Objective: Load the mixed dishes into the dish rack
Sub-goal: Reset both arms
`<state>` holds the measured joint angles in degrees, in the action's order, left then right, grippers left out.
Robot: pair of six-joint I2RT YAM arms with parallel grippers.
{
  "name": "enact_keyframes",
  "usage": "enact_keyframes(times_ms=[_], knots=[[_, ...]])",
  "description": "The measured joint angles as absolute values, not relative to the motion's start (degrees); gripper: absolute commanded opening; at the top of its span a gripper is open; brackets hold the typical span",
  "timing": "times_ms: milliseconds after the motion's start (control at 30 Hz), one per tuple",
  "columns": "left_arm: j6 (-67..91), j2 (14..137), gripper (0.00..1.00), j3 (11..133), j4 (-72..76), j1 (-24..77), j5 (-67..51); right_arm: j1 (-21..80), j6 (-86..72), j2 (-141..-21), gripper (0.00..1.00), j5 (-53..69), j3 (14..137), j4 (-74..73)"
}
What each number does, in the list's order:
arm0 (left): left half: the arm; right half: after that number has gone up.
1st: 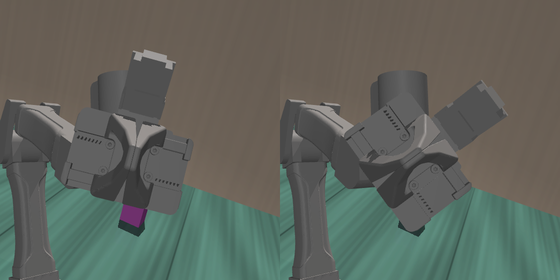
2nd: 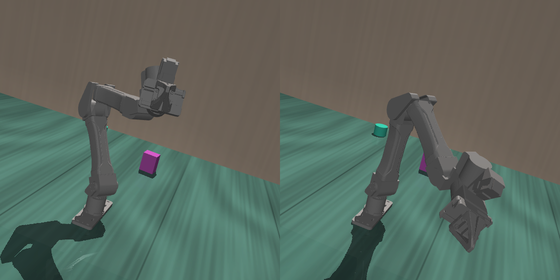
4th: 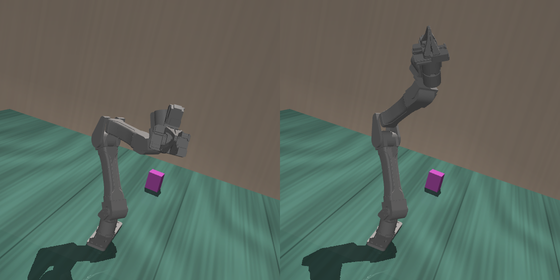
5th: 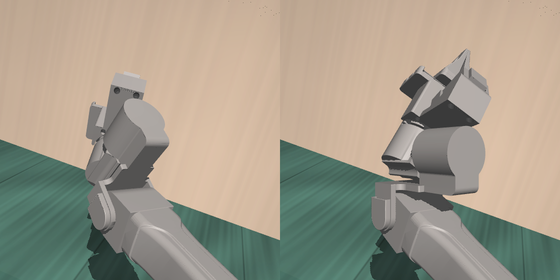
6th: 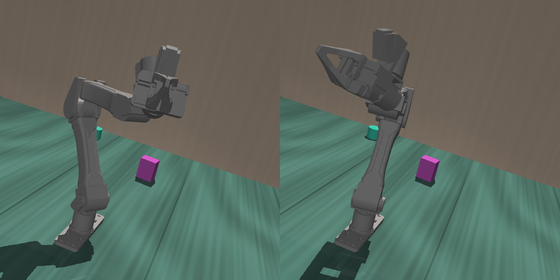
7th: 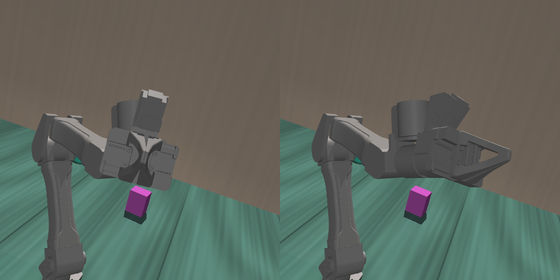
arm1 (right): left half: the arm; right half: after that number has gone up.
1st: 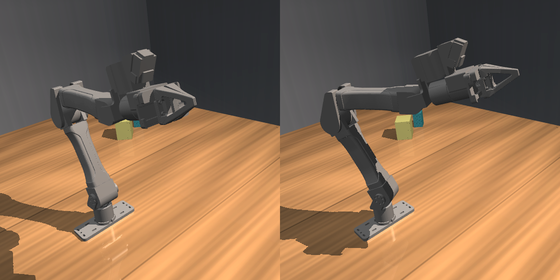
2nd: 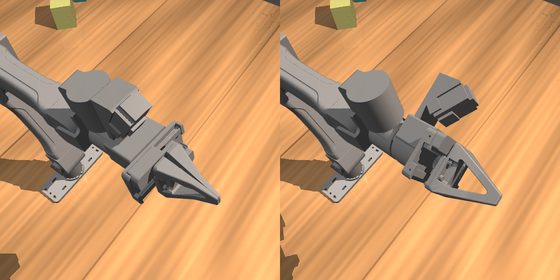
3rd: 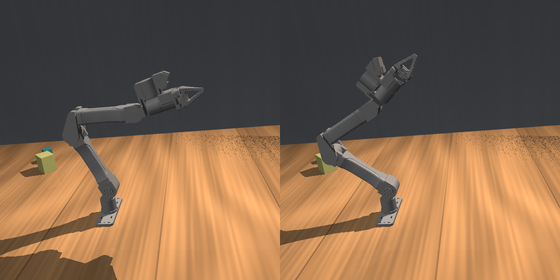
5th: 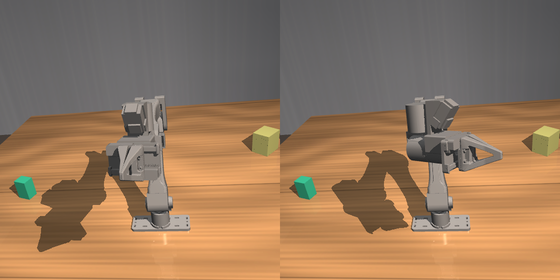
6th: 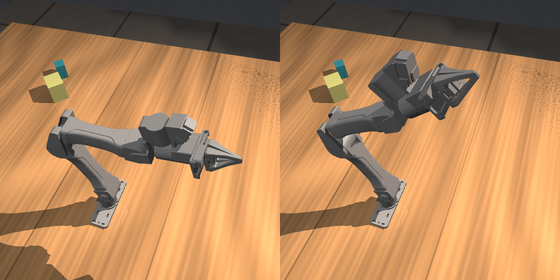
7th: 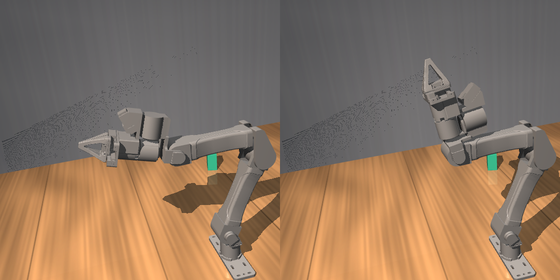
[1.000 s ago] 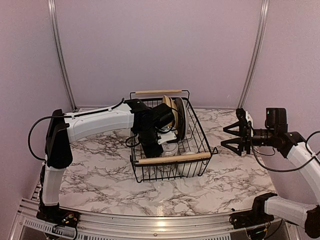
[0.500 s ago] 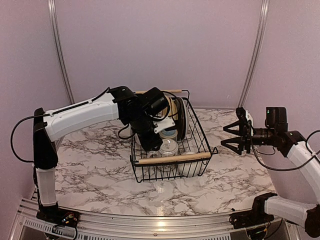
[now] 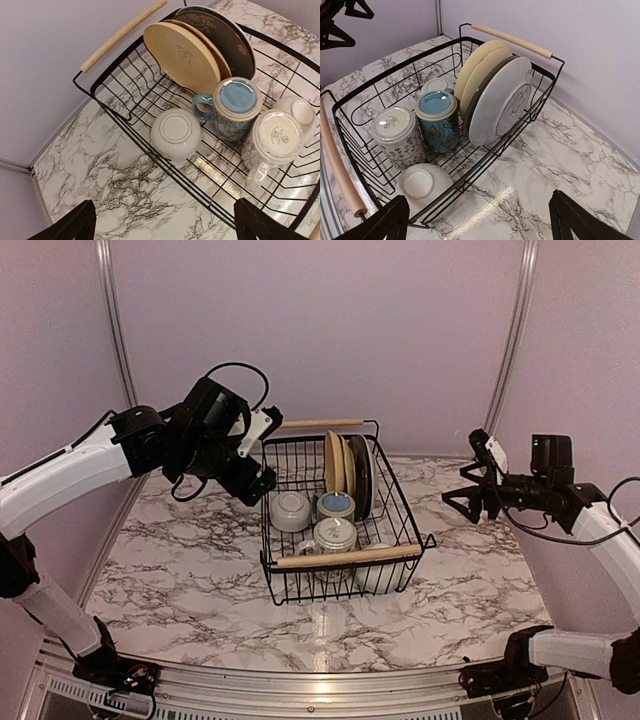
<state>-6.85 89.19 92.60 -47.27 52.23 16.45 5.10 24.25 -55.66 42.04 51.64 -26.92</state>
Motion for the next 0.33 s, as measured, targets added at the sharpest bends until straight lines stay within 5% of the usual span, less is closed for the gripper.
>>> enact_keyframes(times_ms=[333], knots=[[-1.0,70.0,0.99,59.5,-18.3,41.4,30.8,4.5,12.6,-58.2,0.99,19.8,54.1,-15.7]])
